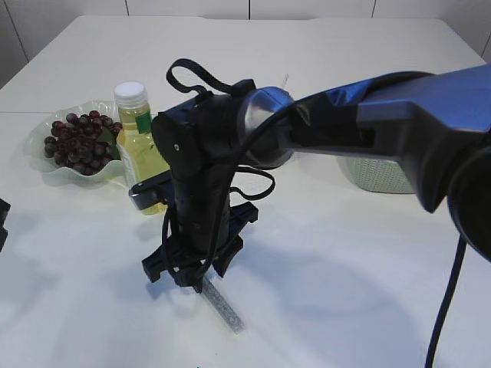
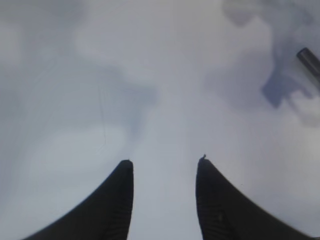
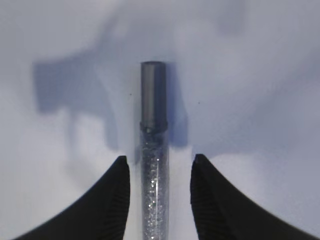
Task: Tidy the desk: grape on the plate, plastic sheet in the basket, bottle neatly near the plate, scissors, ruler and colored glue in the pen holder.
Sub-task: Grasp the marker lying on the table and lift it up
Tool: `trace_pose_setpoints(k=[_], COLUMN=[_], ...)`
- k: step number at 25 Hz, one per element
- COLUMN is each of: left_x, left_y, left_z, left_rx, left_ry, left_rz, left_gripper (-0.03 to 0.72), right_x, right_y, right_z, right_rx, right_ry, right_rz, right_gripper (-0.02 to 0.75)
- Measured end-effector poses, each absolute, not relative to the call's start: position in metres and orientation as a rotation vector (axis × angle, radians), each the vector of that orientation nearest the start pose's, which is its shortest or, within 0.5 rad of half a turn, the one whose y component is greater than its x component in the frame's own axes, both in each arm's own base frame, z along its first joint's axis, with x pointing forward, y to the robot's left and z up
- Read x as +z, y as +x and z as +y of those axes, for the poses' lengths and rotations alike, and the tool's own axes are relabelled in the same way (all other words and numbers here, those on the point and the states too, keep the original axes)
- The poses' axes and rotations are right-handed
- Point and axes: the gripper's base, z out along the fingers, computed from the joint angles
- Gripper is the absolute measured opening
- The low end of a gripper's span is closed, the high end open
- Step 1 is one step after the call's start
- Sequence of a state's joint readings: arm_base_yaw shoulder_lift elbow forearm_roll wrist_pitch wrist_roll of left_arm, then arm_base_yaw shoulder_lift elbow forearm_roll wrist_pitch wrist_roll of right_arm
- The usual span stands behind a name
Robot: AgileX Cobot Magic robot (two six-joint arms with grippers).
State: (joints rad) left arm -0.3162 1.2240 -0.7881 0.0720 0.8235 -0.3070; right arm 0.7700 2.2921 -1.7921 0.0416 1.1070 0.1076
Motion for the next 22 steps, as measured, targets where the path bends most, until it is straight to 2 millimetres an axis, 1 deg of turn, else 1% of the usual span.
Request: trace_pose_setpoints(k=[16, 22], left_x=[0.253, 0.253], left_y=[0.209, 0.209], left_z=[-0.063, -0.063], left_rx=[-0.088, -0.088], left_ry=[0.065, 0.065], left_rz=[2.741, 2.741], left_gripper=[0.307, 0.307], right_x=[0.127, 0.127], right_y=[0.329, 0.33], right_z=[0.323, 0.322], right_rx=[0.071, 0.064], right_ry=[-0.979, -0.974], right_rz=[2.947, 2.945], right_gripper=[0.331, 0.331])
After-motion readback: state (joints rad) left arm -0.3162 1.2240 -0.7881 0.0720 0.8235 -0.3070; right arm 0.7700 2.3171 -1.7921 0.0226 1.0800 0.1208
